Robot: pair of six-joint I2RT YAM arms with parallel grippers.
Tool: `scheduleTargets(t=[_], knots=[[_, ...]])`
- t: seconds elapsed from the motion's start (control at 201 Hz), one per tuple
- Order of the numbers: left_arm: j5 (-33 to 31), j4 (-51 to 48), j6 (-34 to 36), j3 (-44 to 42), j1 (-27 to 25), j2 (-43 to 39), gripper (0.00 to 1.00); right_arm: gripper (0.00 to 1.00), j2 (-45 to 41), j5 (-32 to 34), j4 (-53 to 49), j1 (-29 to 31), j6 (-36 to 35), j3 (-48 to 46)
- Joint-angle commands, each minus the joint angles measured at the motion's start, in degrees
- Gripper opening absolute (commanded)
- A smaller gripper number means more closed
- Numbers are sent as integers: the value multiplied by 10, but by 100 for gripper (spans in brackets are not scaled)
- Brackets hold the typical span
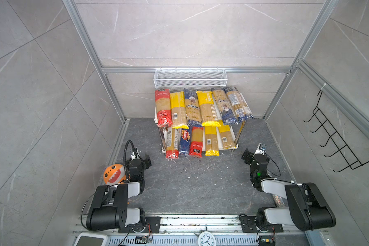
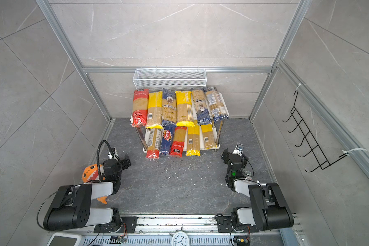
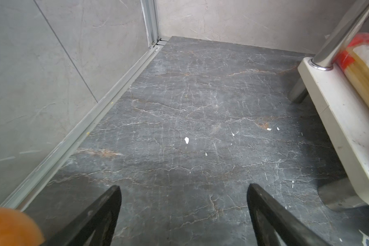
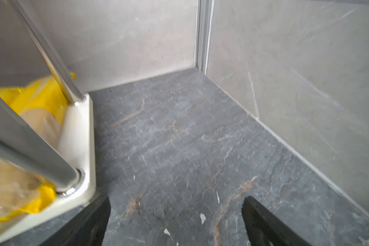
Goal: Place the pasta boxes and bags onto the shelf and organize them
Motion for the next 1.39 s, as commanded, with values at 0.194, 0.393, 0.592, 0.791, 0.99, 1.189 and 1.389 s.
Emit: scheduleTargets(t=[0.194, 0.393, 0.592, 0.791, 0.99, 1.189, 1.389], knots=[[37, 48, 26, 39, 4, 58, 94, 100, 41, -80, 54, -3, -47, 11], [56, 0, 21, 63, 13, 58, 95, 100, 77, -74, 97, -3, -48, 10], [112, -19, 34, 72, 20, 58, 95, 100, 72, -73, 80, -4, -46, 14], [111, -17, 34, 70, 22, 57, 100, 100, 70, -72, 82, -3, -53, 12], [110, -15, 34, 68, 22, 57, 100, 100, 71, -68, 81, 3, -58, 14], [112, -15, 34, 68, 22, 57, 100, 100, 71, -68, 80, 3, -58, 15], [111, -15, 34, 68, 22, 57, 100, 100, 71, -68, 80, 3, -58, 15]])
